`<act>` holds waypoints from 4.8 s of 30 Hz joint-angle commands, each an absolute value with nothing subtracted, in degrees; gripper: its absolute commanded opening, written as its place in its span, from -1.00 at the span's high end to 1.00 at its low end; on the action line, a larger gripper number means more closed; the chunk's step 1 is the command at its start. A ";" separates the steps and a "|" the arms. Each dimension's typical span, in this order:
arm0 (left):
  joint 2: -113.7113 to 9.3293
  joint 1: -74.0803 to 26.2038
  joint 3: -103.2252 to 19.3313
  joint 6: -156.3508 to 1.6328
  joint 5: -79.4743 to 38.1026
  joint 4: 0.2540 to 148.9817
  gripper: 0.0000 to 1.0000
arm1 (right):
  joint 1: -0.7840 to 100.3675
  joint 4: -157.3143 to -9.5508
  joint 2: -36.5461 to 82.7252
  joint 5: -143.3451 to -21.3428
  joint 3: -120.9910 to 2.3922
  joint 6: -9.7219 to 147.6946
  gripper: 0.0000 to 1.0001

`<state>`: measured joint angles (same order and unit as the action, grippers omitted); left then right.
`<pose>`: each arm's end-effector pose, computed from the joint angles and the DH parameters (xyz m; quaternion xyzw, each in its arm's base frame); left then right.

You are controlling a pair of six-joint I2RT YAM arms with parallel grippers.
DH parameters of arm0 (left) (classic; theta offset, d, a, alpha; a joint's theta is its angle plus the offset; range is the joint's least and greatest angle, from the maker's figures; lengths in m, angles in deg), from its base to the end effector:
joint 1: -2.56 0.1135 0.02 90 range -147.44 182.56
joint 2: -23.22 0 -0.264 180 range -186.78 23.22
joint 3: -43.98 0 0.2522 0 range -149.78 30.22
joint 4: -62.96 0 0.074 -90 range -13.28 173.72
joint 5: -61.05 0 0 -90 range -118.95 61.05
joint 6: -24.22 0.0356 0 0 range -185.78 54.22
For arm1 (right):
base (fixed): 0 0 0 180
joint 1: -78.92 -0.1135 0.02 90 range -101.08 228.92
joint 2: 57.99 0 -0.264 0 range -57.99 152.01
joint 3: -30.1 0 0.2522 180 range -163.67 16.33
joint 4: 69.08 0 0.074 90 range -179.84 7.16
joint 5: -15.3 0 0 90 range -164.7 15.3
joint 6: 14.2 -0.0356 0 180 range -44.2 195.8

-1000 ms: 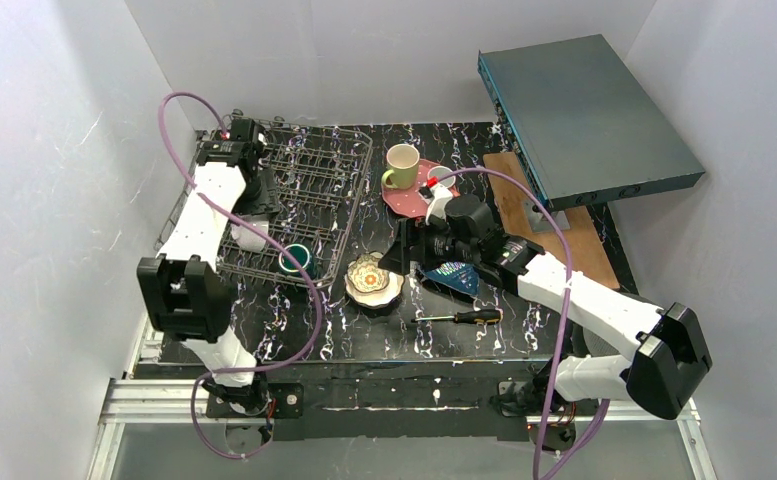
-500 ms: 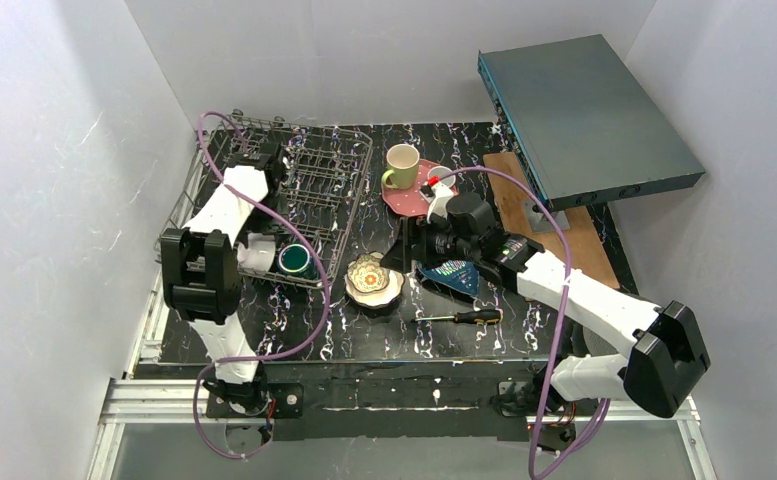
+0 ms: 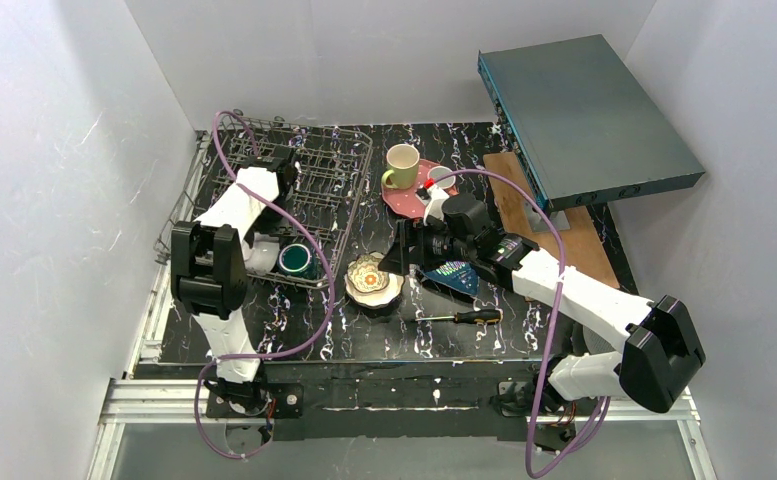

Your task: Load the mixed dishes into the dish rack

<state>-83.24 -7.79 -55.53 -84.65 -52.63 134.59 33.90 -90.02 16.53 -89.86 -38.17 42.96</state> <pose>0.3629 -0.0517 0.2317 -0.0927 0.9697 0.1730 0.1457 0.2031 0.2164 0.2910 -0.1581 0.8340 0.4122 0.3311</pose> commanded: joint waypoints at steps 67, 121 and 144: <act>-15.19 -7.59 -22.69 -102.95 -7.06 133.35 -0.96 | 20.16 -114.54 37.45 -57.16 -60.68 44.83 -0.39; -13.78 -9.00 -17.09 -123.04 18.01 109.48 -0.99 | 29.70 -70.37 22.23 -106.66 -39.52 34.74 0.97; -9.87 -13.12 -13.01 -129.31 12.69 104.09 -0.19 | 27.83 -58.51 27.74 -115.15 -40.98 28.81 0.97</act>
<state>-11.02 -12.97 -13.70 -128.52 12.48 105.15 28.55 -62.72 27.68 -113.47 -38.65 28.84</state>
